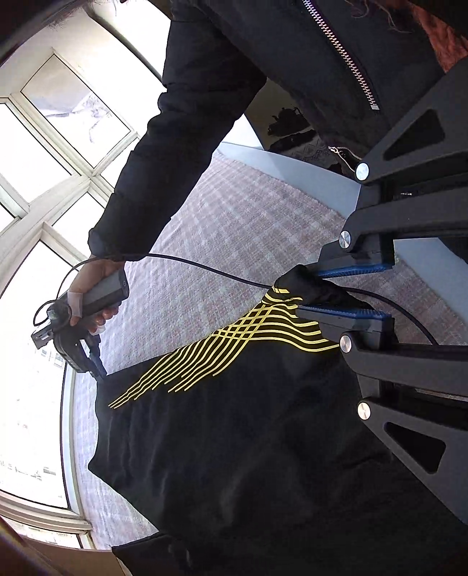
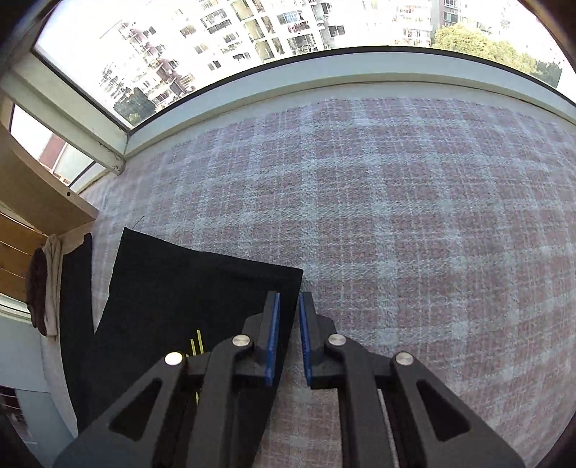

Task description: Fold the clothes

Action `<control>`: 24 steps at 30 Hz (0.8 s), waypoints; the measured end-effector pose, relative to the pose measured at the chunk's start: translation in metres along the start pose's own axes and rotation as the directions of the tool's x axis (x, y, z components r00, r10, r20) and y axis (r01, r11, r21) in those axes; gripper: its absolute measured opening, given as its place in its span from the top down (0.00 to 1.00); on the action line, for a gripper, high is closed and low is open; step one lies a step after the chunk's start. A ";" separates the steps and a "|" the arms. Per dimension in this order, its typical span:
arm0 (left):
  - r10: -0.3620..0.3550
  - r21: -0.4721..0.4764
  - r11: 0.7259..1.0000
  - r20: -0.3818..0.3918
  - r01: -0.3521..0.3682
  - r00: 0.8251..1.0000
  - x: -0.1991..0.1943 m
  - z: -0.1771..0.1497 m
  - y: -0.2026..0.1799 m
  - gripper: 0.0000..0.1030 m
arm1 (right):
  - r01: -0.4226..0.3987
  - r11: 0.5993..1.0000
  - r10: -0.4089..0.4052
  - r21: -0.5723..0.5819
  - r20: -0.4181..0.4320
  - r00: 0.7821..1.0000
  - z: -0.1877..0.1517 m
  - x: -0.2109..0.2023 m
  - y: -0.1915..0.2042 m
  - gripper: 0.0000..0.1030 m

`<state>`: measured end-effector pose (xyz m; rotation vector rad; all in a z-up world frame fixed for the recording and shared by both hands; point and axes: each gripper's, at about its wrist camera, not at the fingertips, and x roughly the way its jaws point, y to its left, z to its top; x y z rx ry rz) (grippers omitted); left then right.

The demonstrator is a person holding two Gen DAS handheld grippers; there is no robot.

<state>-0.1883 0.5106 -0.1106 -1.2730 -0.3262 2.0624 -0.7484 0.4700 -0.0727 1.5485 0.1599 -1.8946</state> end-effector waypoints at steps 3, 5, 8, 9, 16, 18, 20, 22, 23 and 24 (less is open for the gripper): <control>-0.005 -0.019 1.000 0.010 0.005 1.000 0.000 0.002 0.007 0.87 | 0.029 0.999 -0.029 -0.036 -0.007 1.000 0.005 0.005 0.005 0.82; -0.005 -0.018 1.000 0.007 0.005 1.000 0.002 0.002 0.009 0.87 | 0.056 0.996 -0.058 -0.062 -0.019 0.998 0.007 0.006 0.011 0.81; -0.006 -0.008 1.000 -0.001 0.006 1.000 0.003 0.001 0.009 0.87 | 0.035 0.997 -0.038 -0.073 -0.043 0.998 0.009 0.010 0.018 0.70; -0.006 -0.005 1.000 -0.003 0.006 1.000 0.002 0.001 0.008 0.87 | 0.019 0.997 -0.022 -0.073 -0.050 0.998 0.009 0.011 0.020 0.70; -0.022 -0.022 1.000 0.025 0.022 0.999 -0.004 -0.004 0.016 0.87 | -0.008 0.997 0.005 -0.071 -0.038 0.999 0.007 0.013 0.028 0.97; -0.034 -0.039 0.999 0.048 0.036 0.998 -0.007 -0.006 0.021 0.87 | -0.083 0.997 0.083 -0.005 -0.032 0.996 0.010 0.008 0.023 0.97; -0.037 -0.049 0.998 0.082 0.042 0.996 -0.016 -0.010 0.025 0.87 | -0.177 0.982 0.177 0.062 0.005 0.984 0.012 -0.008 0.021 0.97; -0.039 -0.062 0.997 0.126 0.047 0.991 -0.028 -0.015 0.030 0.87 | -0.248 0.964 0.245 0.098 0.047 0.968 0.014 -0.025 0.028 0.97; -0.040 -0.068 0.996 0.151 0.051 0.988 -0.036 -0.017 0.033 0.87 | -0.263 0.961 0.258 0.089 0.068 0.964 0.016 -0.035 0.040 0.97; -0.041 -0.074 0.996 0.175 0.054 0.984 -0.044 -0.021 0.037 0.87 | -0.276 0.958 0.269 0.077 0.086 0.959 0.017 -0.044 0.052 0.97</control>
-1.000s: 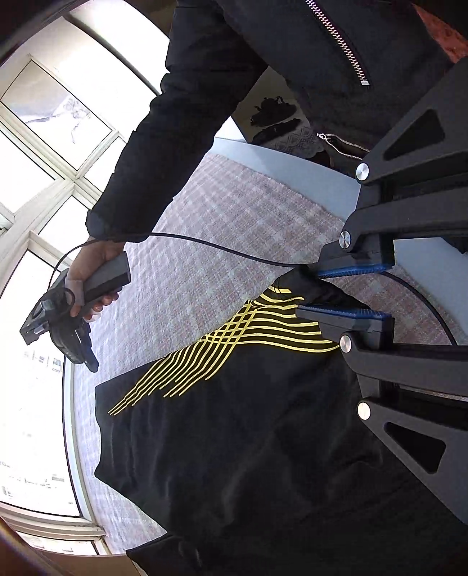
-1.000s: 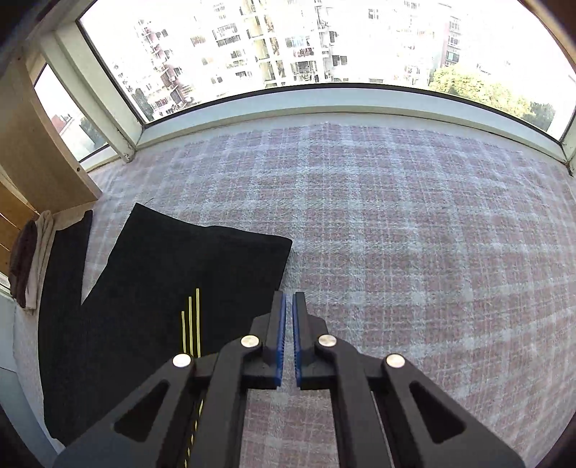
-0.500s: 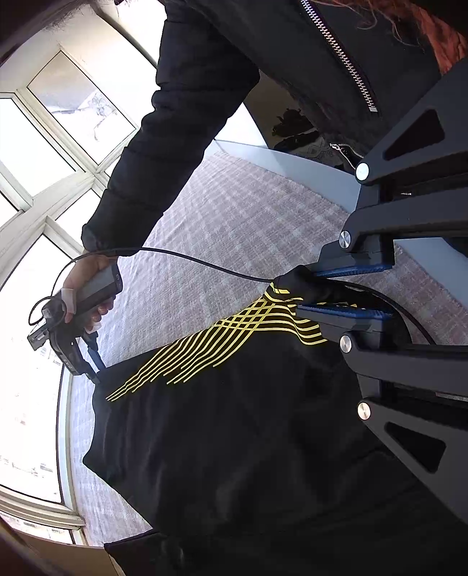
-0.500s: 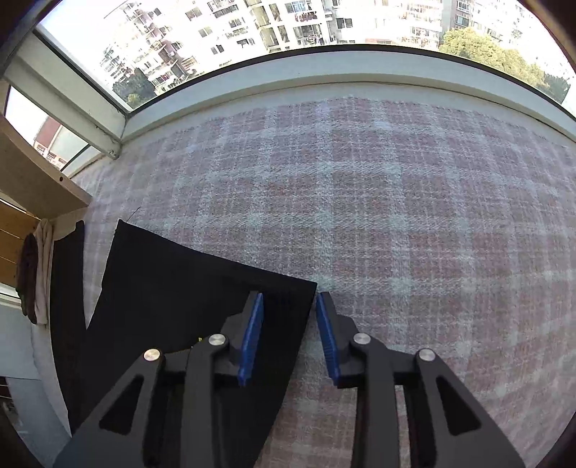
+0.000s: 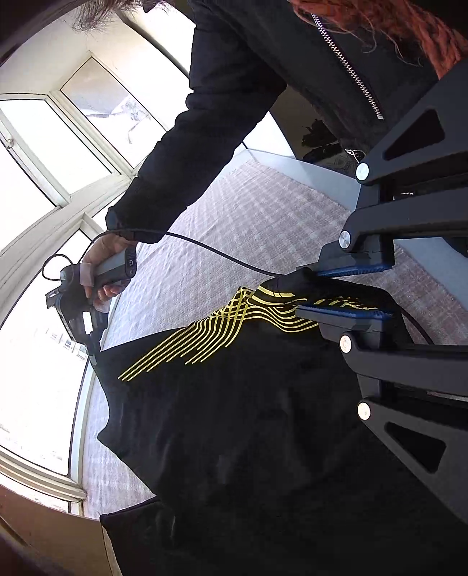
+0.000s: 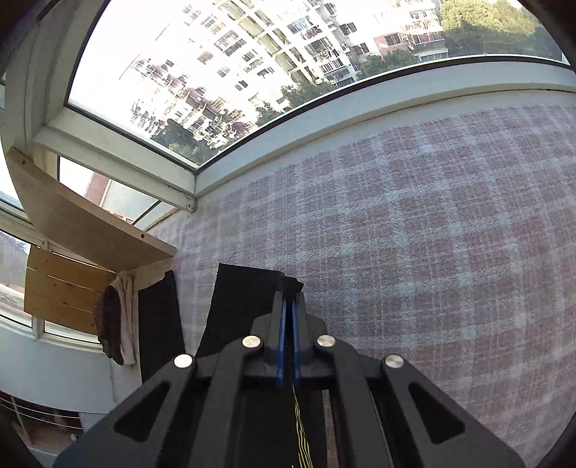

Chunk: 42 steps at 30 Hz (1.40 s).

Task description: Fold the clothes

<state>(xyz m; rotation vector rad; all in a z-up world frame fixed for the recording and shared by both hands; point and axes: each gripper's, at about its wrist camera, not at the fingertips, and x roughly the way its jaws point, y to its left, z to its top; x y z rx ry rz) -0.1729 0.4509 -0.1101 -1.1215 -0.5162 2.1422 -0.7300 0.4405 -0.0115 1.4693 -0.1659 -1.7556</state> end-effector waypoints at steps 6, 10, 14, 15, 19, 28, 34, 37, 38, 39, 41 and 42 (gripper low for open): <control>0.070 -0.072 0.996 0.131 -0.061 0.989 -0.064 -0.020 0.037 0.87 | -0.015 0.983 0.026 -0.182 0.061 0.998 0.004 -0.016 0.118 0.97; 0.129 -0.145 0.984 0.194 -0.101 0.973 -0.107 -0.046 0.066 0.87 | 0.014 0.948 0.002 -0.319 0.050 0.999 0.001 0.016 0.209 0.97; 0.190 -0.244 0.960 0.220 -0.135 0.957 -0.138 -0.081 0.092 0.88 | 0.005 0.893 -0.005 -0.450 0.001 1.000 -0.013 0.076 0.297 0.97; 0.205 -0.264 0.954 0.217 -0.145 0.955 -0.142 -0.090 0.097 0.88 | 0.016 0.879 -0.022 -0.477 -0.006 1.000 -0.014 0.095 0.318 0.97; 0.247 -0.333 0.928 0.204 -0.171 0.947 -0.146 -0.118 0.114 0.89 | 0.075 0.810 -0.125 -0.582 -0.045 0.991 -0.031 0.175 0.381 0.97; 0.233 -0.399 0.908 0.227 -0.128 0.945 -0.141 -0.139 0.135 0.87 | 0.237 0.584 -0.395 -0.777 -0.017 0.918 -0.089 0.290 0.422 0.92; 0.240 -0.423 0.895 0.191 -0.141 0.952 -0.148 -0.142 0.131 0.72 | 0.043 0.600 -0.217 -0.799 -0.111 0.970 -0.114 0.227 0.442 0.81; 0.282 -0.394 0.897 0.161 -0.200 0.946 -0.167 -0.147 0.113 0.71 | 0.104 0.564 -0.216 -0.819 -0.025 0.976 -0.113 0.179 0.433 0.81; 0.294 -0.375 0.901 0.155 -0.219 0.943 -0.174 -0.145 0.108 0.71 | 0.136 0.561 -0.234 -0.816 0.001 0.972 -0.110 0.169 0.423 0.81; 0.302 -0.353 0.906 0.152 -0.234 0.941 -0.179 -0.139 0.105 0.71 | 0.156 0.561 -0.249 -0.813 0.014 0.968 -0.110 0.162 0.408 0.82; 0.309 -0.299 0.920 0.151 -0.254 0.939 -0.185 -0.121 0.102 0.71 | 0.197 0.559 -0.285 -0.806 0.036 0.958 -0.109 0.151 0.377 0.93; 0.306 -0.266 0.929 0.154 -0.259 0.940 -0.185 -0.109 0.103 0.70 | 0.222 0.558 -0.322 -0.799 0.038 0.946 -0.108 0.156 0.361 0.94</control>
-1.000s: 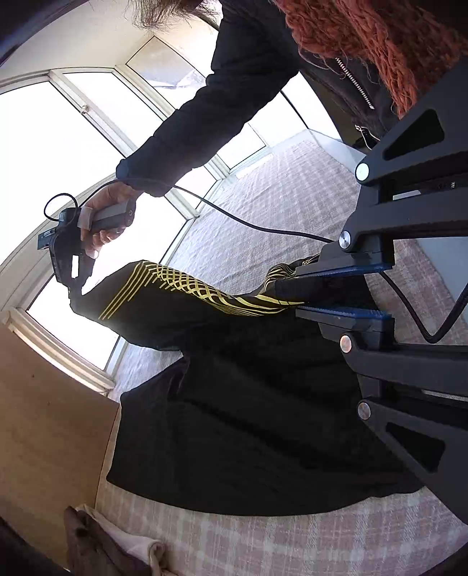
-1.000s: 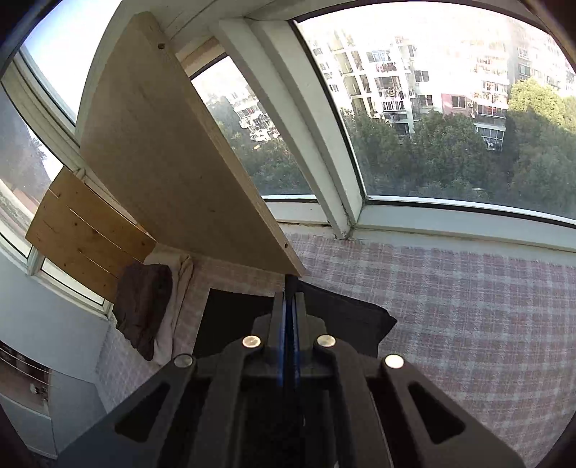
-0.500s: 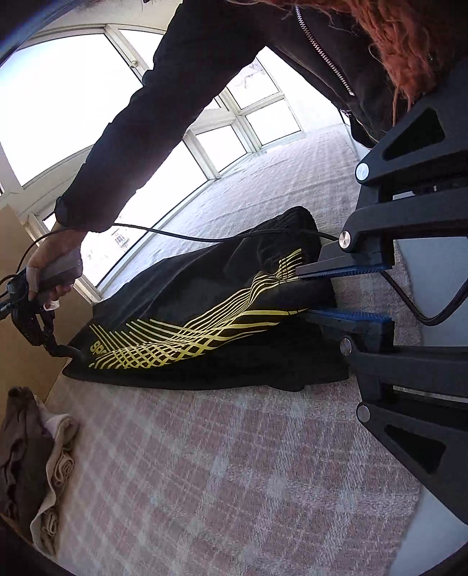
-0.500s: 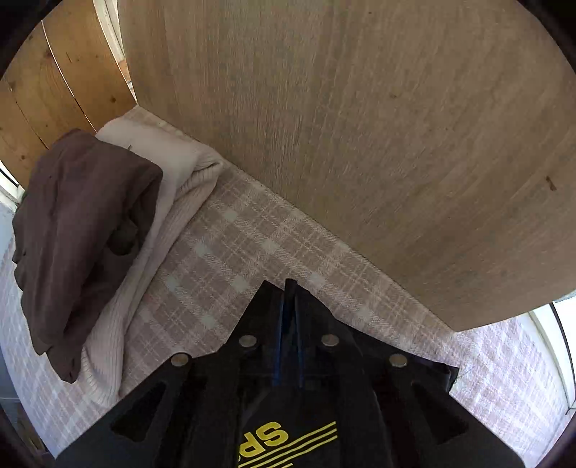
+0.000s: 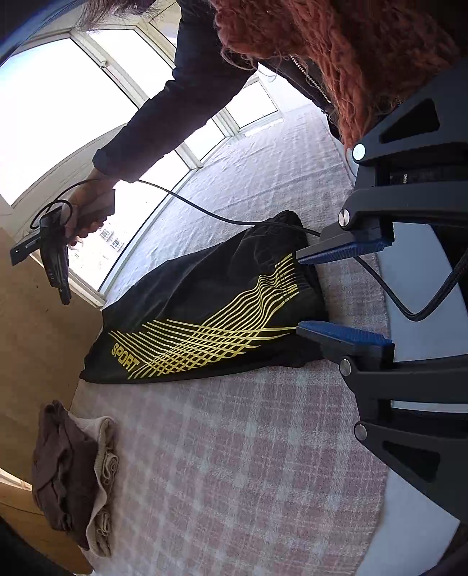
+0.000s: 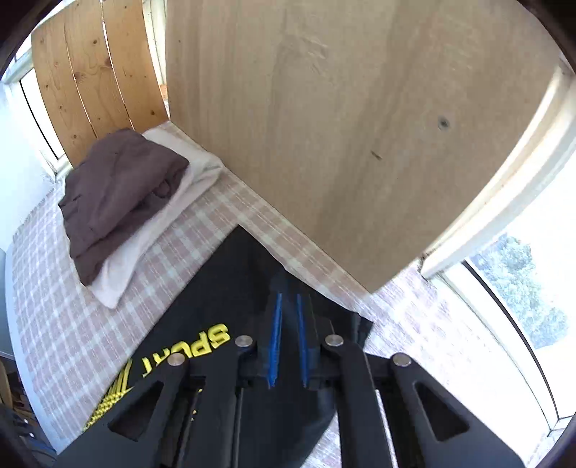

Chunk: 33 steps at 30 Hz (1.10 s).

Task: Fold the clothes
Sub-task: 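Lay the pants folded lengthwise and open both tools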

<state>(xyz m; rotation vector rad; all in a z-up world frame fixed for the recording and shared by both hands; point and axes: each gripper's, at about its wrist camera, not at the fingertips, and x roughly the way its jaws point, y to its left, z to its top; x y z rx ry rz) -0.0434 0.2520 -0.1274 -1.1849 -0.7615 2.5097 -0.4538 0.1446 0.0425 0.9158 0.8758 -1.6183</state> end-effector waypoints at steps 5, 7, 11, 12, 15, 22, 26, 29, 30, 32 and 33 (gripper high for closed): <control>0.040 0.127 0.991 -0.075 -0.031 0.996 0.044 0.042 -0.003 0.65 | 0.007 0.995 0.001 0.099 -0.082 0.997 -0.036 0.053 -0.036 0.96; 0.108 0.131 0.987 -0.137 -0.090 0.985 0.066 0.045 0.006 0.66 | -0.022 0.989 0.034 0.145 -0.081 0.996 -0.042 0.072 -0.045 0.97; 0.169 0.122 0.982 -0.239 -0.143 0.956 0.086 0.036 0.020 0.75 | -0.067 0.986 0.084 0.155 -0.110 0.990 -0.037 0.103 -0.044 0.97; 0.178 0.128 0.980 -0.248 -0.150 0.952 0.085 0.034 0.020 0.75 | -0.048 0.989 0.066 0.142 -0.122 0.990 -0.037 0.109 -0.043 0.97; 0.212 0.149 0.973 -0.268 -0.177 0.940 0.084 0.033 0.019 0.78 | 0.038 0.987 -0.020 0.156 -0.120 0.993 -0.036 0.115 -0.058 0.97; 0.265 0.178 0.959 -0.266 -0.223 0.927 0.071 0.034 0.017 0.78 | -0.092 0.967 0.098 0.238 -0.014 0.995 -0.055 0.068 -0.060 0.98; 0.254 0.157 0.963 -0.240 -0.221 0.937 0.050 0.032 0.016 0.78 | -0.255 0.955 0.265 0.151 -0.044 0.963 -0.091 0.038 -0.007 0.98; 0.261 0.176 0.959 -0.243 -0.222 0.934 0.043 0.028 0.011 0.78 | -0.308 0.944 0.319 0.116 -0.090 0.943 -0.137 0.016 0.030 0.98; 0.267 0.191 0.956 -0.245 -0.223 0.932 0.042 0.027 0.007 0.78 | -0.343 0.930 0.356 0.129 -0.095 0.930 -0.156 0.007 0.039 0.98; 0.283 0.224 0.947 -0.248 -0.230 0.926 0.038 0.023 0.000 0.78 | -0.391 0.909 0.407 0.149 -0.100 0.908 -0.194 -0.013 0.055 0.98; 0.298 0.245 0.940 -0.252 -0.237 0.921 0.036 0.020 -0.003 0.76 | -0.387 0.911 0.403 0.144 -0.102 0.910 -0.210 -0.022 0.063 0.97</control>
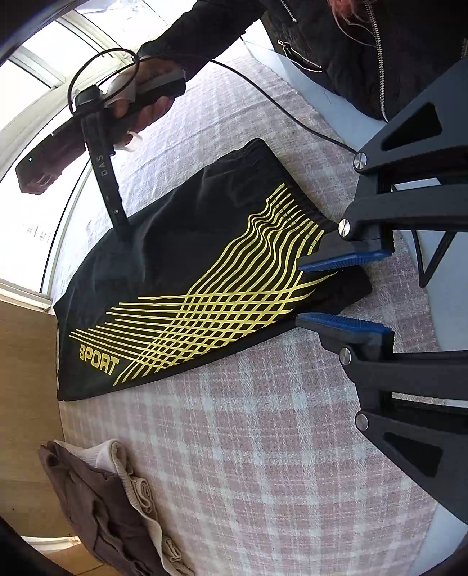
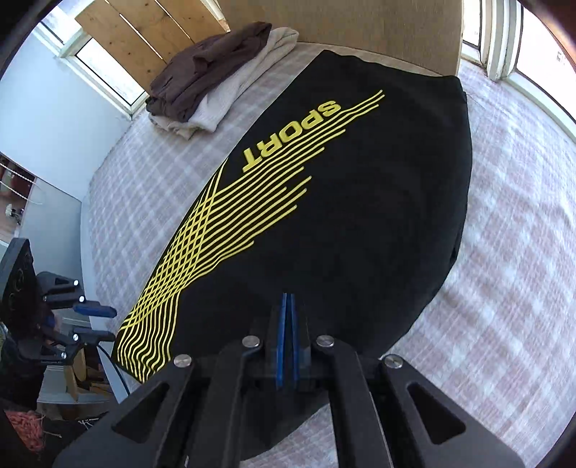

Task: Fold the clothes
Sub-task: 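Lay the pants folded lengthwise and open both tools, then move both tools to the leg hem end of the folded pants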

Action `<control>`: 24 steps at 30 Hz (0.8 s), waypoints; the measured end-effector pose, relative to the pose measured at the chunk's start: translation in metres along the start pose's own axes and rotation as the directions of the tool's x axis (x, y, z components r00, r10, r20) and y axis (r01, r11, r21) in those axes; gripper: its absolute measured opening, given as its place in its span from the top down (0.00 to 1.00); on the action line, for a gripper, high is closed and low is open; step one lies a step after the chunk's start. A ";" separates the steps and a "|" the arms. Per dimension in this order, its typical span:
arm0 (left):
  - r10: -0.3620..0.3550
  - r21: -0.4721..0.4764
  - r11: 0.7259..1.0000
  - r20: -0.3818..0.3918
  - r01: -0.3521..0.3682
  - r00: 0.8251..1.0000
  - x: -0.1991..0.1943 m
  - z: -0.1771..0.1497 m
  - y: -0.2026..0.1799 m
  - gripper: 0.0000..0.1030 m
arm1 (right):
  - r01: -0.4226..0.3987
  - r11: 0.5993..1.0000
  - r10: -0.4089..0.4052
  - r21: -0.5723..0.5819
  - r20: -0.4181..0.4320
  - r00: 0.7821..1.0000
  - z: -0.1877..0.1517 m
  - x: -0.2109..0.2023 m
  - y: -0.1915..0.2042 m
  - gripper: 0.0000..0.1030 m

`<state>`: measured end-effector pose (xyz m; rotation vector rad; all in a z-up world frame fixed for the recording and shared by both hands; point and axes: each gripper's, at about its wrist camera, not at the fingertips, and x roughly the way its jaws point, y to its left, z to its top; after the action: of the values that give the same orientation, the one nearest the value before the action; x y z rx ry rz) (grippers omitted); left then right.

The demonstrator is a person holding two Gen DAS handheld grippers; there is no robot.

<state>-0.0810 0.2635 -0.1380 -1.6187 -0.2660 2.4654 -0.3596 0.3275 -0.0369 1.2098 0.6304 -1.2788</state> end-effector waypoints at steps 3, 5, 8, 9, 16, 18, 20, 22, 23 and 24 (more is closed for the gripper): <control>0.025 0.061 0.998 -0.033 -0.023 0.999 0.005 0.000 -0.009 0.76 | 0.071 0.997 -0.071 -0.009 -0.002 0.997 -0.053 -0.020 0.013 0.88; 0.025 0.114 0.993 -0.051 -0.019 0.998 0.001 -0.004 -0.017 0.75 | 0.067 0.997 -0.067 0.031 -0.005 0.998 -0.086 -0.029 0.015 0.68; 0.007 0.202 0.979 -0.075 0.008 0.997 -0.004 -0.009 -0.024 0.66 | 0.032 0.993 -0.033 0.116 0.008 0.999 -0.127 -0.035 0.022 0.55; -0.001 0.222 0.975 -0.086 0.020 0.996 -0.004 -0.010 -0.023 0.66 | 0.034 0.990 -0.037 0.140 0.017 0.999 -0.137 -0.036 0.025 0.55; -0.049 0.390 0.917 -0.102 0.085 0.994 0.004 -0.010 -0.020 0.66 | 0.170 0.967 -0.190 0.191 0.091 0.978 -0.164 -0.030 0.068 0.55; -0.074 0.438 0.892 -0.108 0.114 0.991 0.001 -0.014 -0.017 0.63 | 0.222 0.954 -0.243 0.201 0.090 0.966 -0.168 -0.028 0.078 0.55; -0.093 0.465 0.874 -0.124 0.140 0.988 -0.001 -0.014 -0.014 0.58 | 0.238 0.943 -0.266 0.231 0.095 0.959 -0.171 -0.028 0.083 0.55; -0.131 0.436 0.881 -0.148 0.184 0.980 -0.003 -0.011 -0.006 0.57 | 0.213 0.934 -0.253 0.287 0.110 0.961 -0.173 -0.031 0.082 0.55; -0.169 0.393 0.892 -0.169 0.223 0.971 -0.002 -0.008 -0.002 0.55 | 0.160 0.927 -0.213 0.338 0.127 0.969 -0.175 -0.033 0.078 0.55; -0.207 0.349 0.900 -0.188 0.262 0.960 -0.001 -0.006 0.002 0.49 | 0.106 0.916 -0.174 0.387 0.146 0.974 -0.177 -0.035 0.073 0.55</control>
<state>-0.0752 0.2611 -0.1398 -1.4947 0.0279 2.0525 -0.2554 0.4919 -0.0373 1.3590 0.3521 -1.6650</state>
